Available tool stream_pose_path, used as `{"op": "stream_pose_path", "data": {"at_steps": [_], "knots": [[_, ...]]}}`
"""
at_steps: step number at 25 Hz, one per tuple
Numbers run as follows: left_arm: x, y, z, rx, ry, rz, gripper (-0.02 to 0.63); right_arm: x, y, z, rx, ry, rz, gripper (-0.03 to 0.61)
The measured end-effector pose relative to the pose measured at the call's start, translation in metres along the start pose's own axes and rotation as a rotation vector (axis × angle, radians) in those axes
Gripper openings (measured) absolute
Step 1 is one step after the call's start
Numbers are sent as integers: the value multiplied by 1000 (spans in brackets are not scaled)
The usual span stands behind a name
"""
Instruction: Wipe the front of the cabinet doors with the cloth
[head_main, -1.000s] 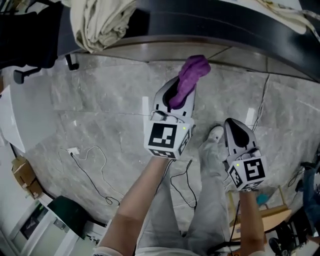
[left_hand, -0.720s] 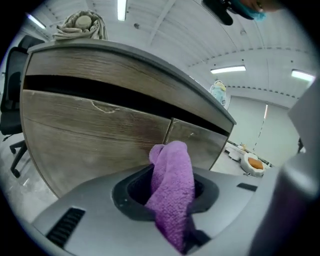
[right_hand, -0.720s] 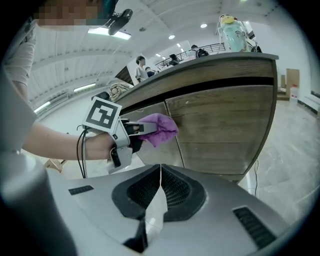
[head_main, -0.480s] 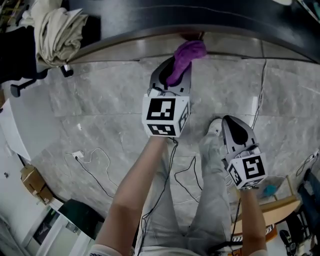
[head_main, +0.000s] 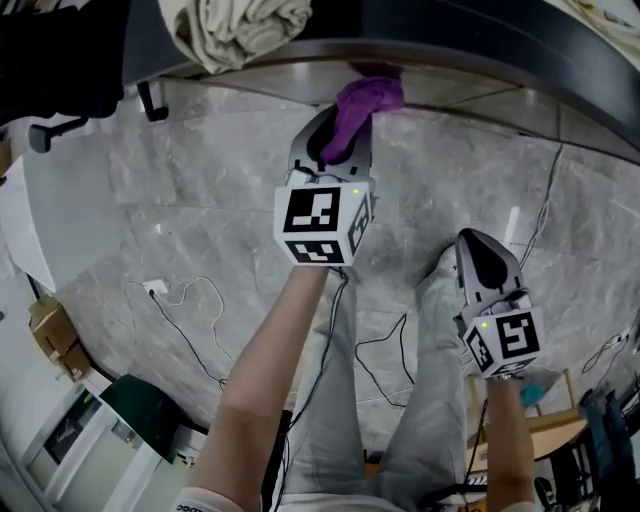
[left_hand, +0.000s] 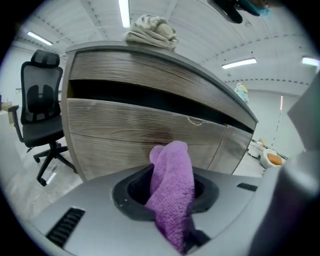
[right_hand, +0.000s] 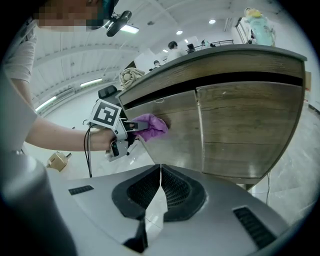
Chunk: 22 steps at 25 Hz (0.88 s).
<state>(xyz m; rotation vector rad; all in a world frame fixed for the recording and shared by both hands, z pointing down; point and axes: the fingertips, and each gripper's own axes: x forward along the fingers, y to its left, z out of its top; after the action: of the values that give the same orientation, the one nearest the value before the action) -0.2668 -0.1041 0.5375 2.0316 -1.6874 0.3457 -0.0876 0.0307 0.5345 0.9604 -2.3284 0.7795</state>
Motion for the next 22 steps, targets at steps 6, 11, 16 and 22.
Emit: {"op": "stream_pose_path", "data": {"at_steps": [6, 11, 16, 22], "knots": [[-28, 88, -2, -47, 4, 104, 103, 37, 50, 16, -16, -12, 30, 28], [-48, 149, -1, -45, 23, 181, 103, 65, 82, 24, 10, -32, 49, 28], [-65, 167, -7, -49, 24, 247, 104, 75, 102, 27, 25, -55, 91, 28], [-58, 70, -48, -63, 33, 148, 103, 44, 71, 6, 10, -27, 110, 28]]}}
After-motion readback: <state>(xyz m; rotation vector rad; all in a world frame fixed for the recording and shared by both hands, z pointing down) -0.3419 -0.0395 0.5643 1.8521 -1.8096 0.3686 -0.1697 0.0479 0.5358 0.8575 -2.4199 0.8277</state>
